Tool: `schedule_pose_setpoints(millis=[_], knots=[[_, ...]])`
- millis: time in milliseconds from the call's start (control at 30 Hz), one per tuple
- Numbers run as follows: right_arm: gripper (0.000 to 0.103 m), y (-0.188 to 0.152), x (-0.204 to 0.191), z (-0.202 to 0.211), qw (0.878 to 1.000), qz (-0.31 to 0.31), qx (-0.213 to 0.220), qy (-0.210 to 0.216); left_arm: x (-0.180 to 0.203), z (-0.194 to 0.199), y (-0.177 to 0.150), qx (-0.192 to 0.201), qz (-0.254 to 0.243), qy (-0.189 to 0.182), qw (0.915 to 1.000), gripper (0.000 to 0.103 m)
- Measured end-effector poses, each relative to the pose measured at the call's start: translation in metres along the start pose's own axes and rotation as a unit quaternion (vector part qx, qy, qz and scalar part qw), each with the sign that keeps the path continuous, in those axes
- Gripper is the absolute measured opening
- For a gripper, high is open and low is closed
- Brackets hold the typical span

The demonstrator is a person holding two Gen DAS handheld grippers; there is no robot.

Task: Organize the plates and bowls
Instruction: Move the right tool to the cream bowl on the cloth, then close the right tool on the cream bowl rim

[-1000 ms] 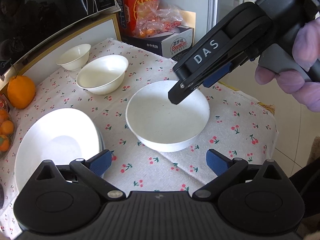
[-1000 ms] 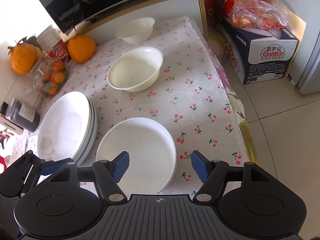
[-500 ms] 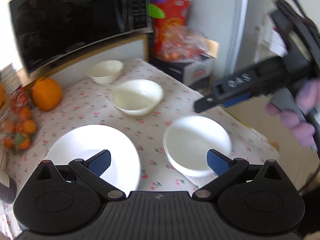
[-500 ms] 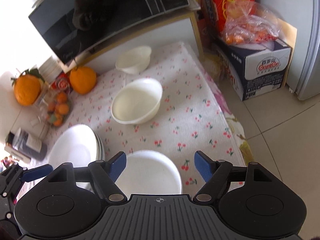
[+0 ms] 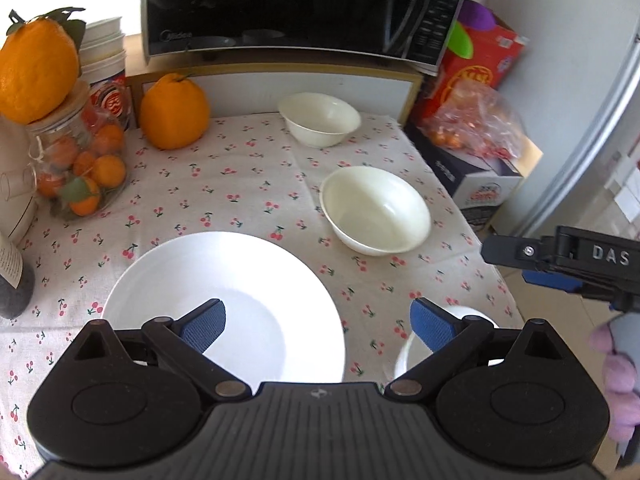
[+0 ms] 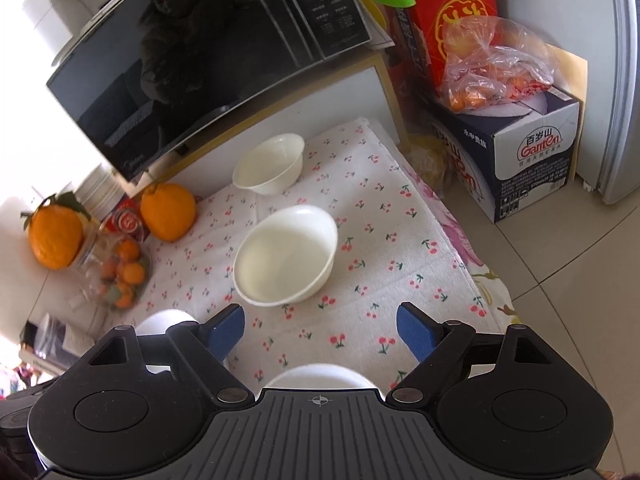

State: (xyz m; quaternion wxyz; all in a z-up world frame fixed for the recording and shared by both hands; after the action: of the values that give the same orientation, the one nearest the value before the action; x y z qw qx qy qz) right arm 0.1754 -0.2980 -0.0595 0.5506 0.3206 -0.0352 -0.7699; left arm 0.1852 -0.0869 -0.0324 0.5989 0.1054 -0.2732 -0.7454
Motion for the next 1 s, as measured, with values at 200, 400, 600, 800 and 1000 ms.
schedule_pose_setpoints(millis=[200, 400, 600, 800, 1000], knots=[[0.085, 0.012, 0.005, -0.016, 1.000, -0.021, 0.003, 0.002, -0.009, -0.011, 0.012, 0.011, 0.036, 0.013, 0.9992, 0.093], [0.085, 0.024, 0.021, -0.035, 0.996, -0.082, -0.003, 0.020, -0.005, -0.021, 0.033, 0.033, 0.043, 0.012, 0.9985, 0.093], [0.085, 0.030, 0.035, -0.056, 0.988, -0.145, -0.014, 0.047, -0.003, -0.051, 0.048, 0.010, 0.055, -0.010, 0.9984, 0.076], [0.085, 0.035, 0.039, -0.071, 0.986, -0.159, -0.014, 0.057, -0.001, -0.072, 0.055, -0.002, 0.053, -0.012, 0.9985, 0.064], [0.083, 0.035, 0.038, -0.085, 0.984, -0.168, -0.019, 0.059, 0.000, -0.086, 0.059, -0.014, 0.050, -0.007, 0.9986, 0.056]])
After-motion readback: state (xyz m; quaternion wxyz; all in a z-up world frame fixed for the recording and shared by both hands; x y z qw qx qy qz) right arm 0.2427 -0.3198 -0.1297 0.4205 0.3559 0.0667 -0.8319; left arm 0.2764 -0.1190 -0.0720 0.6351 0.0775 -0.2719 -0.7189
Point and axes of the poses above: each gripper's, at about its wrist camera, not at the fingertips, and z roughly against the way its jaws point, x to its right, y to its top, the point moved 3 cm from there along -z, roughly the way its jaws point, and after that the axes turned 5 degrees about -x, right-handed, at the moved point
